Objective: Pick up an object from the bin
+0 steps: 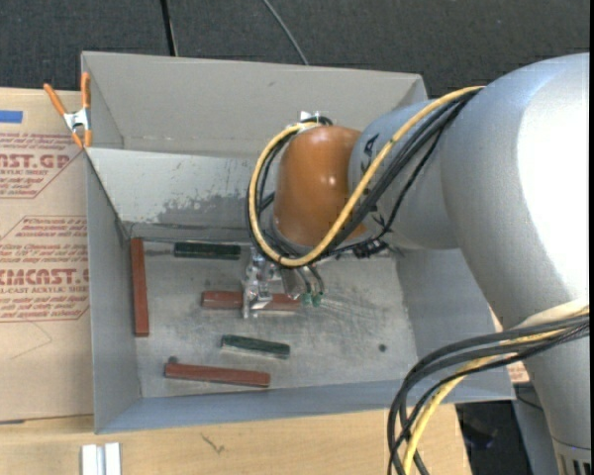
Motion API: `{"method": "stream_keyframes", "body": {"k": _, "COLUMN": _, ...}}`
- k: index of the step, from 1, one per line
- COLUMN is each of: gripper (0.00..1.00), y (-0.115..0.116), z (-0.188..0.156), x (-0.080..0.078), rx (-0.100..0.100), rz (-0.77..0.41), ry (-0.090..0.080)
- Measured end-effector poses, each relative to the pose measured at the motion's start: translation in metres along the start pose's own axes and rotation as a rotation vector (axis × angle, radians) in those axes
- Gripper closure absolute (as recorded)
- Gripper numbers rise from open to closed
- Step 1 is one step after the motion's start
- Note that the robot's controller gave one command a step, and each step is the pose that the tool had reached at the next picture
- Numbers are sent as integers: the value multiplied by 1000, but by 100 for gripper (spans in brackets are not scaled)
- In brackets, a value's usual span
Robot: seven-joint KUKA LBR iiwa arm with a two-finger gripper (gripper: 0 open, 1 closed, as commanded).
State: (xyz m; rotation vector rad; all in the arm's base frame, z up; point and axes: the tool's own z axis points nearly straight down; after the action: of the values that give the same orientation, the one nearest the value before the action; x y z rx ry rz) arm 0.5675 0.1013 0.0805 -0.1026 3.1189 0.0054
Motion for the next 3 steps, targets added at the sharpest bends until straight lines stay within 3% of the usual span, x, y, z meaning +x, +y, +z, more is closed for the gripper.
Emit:
{"method": "stream_keyframes", "body": {"k": 1, "gripper": 100, "y": 0, "z": -11, "x": 3, "rx": 2, "rz": -1, "ry": 18}}
{"method": "stream_keyframes", "body": {"k": 3, "gripper": 100, "y": 0, "z": -28, "x": 2, "rx": 2, "rz": -1, "ry": 17}}
